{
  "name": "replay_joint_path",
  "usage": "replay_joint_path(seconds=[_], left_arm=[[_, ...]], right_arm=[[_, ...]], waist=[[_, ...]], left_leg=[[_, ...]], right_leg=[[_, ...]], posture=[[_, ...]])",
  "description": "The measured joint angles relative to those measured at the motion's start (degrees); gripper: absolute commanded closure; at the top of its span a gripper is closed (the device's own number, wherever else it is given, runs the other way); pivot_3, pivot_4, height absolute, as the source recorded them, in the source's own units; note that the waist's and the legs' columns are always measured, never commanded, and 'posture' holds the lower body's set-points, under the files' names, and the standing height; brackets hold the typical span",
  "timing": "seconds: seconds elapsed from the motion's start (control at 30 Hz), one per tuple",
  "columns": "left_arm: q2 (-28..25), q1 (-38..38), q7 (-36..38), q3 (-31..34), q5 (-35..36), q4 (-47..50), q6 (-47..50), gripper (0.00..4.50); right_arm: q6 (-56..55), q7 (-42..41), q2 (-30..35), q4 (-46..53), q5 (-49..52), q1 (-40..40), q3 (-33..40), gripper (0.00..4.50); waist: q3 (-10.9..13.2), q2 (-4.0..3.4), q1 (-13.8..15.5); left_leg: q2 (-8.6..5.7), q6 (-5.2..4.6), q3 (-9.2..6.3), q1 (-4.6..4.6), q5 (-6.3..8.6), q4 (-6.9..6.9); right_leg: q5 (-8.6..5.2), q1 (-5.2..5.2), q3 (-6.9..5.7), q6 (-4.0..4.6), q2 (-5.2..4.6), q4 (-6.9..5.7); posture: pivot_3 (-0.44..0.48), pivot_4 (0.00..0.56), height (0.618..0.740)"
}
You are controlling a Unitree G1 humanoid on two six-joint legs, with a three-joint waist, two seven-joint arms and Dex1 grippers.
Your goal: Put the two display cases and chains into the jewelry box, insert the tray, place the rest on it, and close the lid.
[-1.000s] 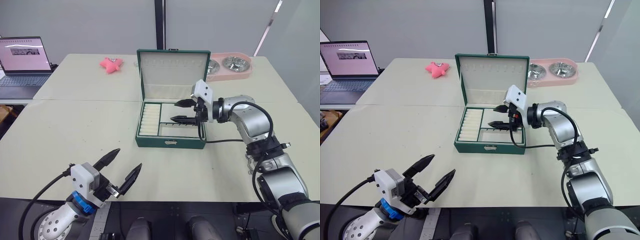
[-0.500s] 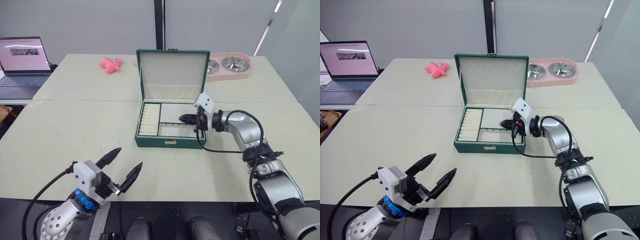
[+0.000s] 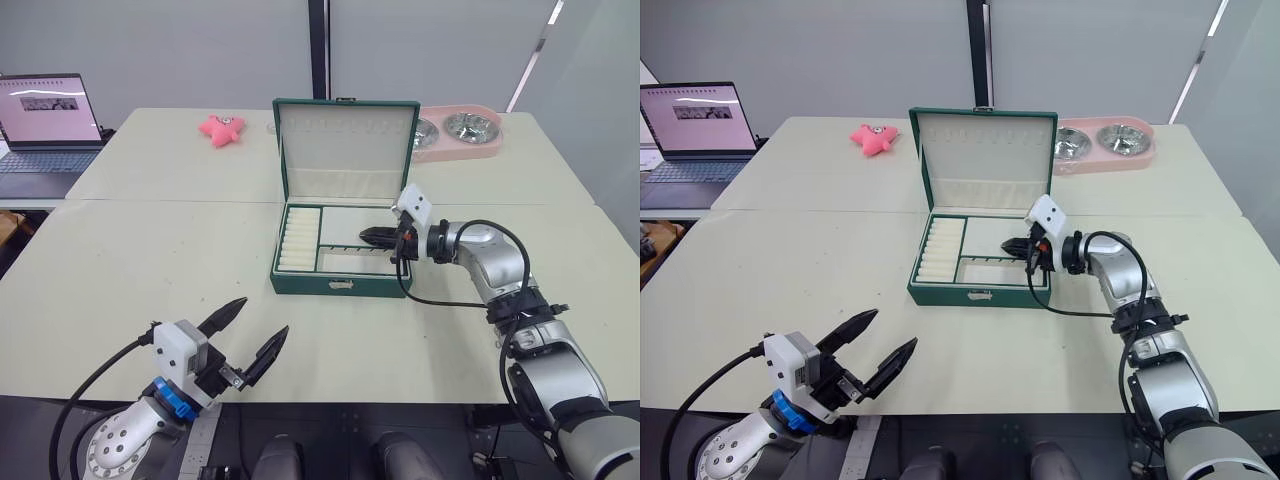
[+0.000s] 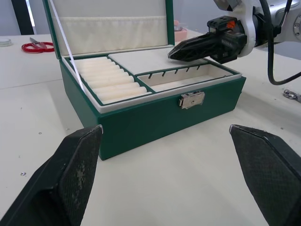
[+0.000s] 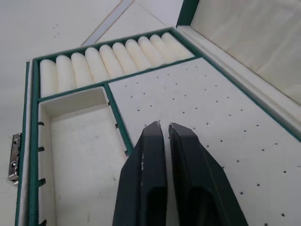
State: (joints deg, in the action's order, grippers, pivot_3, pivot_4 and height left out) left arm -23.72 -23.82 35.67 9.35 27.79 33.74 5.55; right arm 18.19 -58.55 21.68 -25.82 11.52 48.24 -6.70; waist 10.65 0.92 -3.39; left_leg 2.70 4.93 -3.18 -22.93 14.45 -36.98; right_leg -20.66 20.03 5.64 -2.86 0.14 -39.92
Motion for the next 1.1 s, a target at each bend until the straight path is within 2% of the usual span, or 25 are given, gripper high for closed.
replay_joint_path(seconds=[0.3, 0.37, 0.4, 0.57, 0.7, 1.1], left_arm=[[-3.06, 3.8, 3.15, 5.38, 3.33, -8.3, 0.74, 0.0], [-4.04, 4.94, 4.0, 6.94, 3.81, -10.75, 0.79, 0.0], [-4.56, 5.96, 4.39, 7.65, 3.87, -12.17, 0.79, 0.0], [-8.84, 10.37, 6.64, 13.87, 3.82, -21.6, -0.02, 0.0], [-10.98, 13.19, 8.33, 16.76, 3.65, -27.88, -1.0, 0.0], [-16.17, 19.14, 11.47, 19.29, 2.32, -40.44, -2.46, 0.0]], right_arm=[[-0.23, -3.45, 12.57, 6.64, 4.99, -11.76, 8.41, 1.0], [-1.5, -3.43, 14.63, 6.8, 4.97, -13.87, 9.85, 0.24], [-2.12, -3.41, 15.73, 7.01, 5.05, -14.98, 10.63, 0.03], [-2.77, -2.75, 20.68, 8.54, 6.58, -22.94, 17.26, 0.03], [-2.46, -1.3, 21.21, 11.35, 8.1, -29.12, 21.26, 0.03], [-2.79, 6.01, 20.68, 16.41, 10.09, -41.62, 29.15, 0.03]], waist=[[0.01, 0.02, 0.57], [0.01, 0.01, 0.25], [0.01, 0.01, 0.12], [0.01, 0.01, 0.17], [0.01, 0.01, 0.12], [0.01, 0.01, 0.13]], left_leg=[[-0.04, 0.0, -0.01, -0.01, 0.0, 0.0], [-0.01, 0.0, 0.0, 0.01, 0.0, 0.0], [-0.01, 0.0, 0.0, 0.02, 0.0, 0.0], [-0.01, 0.0, 0.02, 0.01, 0.0, 0.01], [0.0, 0.0, 0.03, 0.02, 0.0, 0.01], [0.0, 0.0, 0.02, 0.03, 0.0, 0.01]], right_leg=[[0.0, -0.03, -0.02, 0.0, -0.03, 0.05], [0.0, -0.03, 0.0, 0.0, 0.02, 0.03], [0.0, -0.03, 0.0, 0.0, 0.03, 0.01], [0.0, -0.03, 0.02, 0.0, 0.04, 0.04], [0.0, -0.03, 0.02, 0.0, 0.04, 0.03], [0.0, -0.04, 0.02, -0.01, 0.04, 0.0]], posture=[[0.0, 0.15, 0.74], [0.0, 0.15, 0.74], [0.0, 0.15, 0.74], [0.0, 0.15, 0.74], [0.0, 0.15, 0.74], [0.0, 0.15, 0.74]])
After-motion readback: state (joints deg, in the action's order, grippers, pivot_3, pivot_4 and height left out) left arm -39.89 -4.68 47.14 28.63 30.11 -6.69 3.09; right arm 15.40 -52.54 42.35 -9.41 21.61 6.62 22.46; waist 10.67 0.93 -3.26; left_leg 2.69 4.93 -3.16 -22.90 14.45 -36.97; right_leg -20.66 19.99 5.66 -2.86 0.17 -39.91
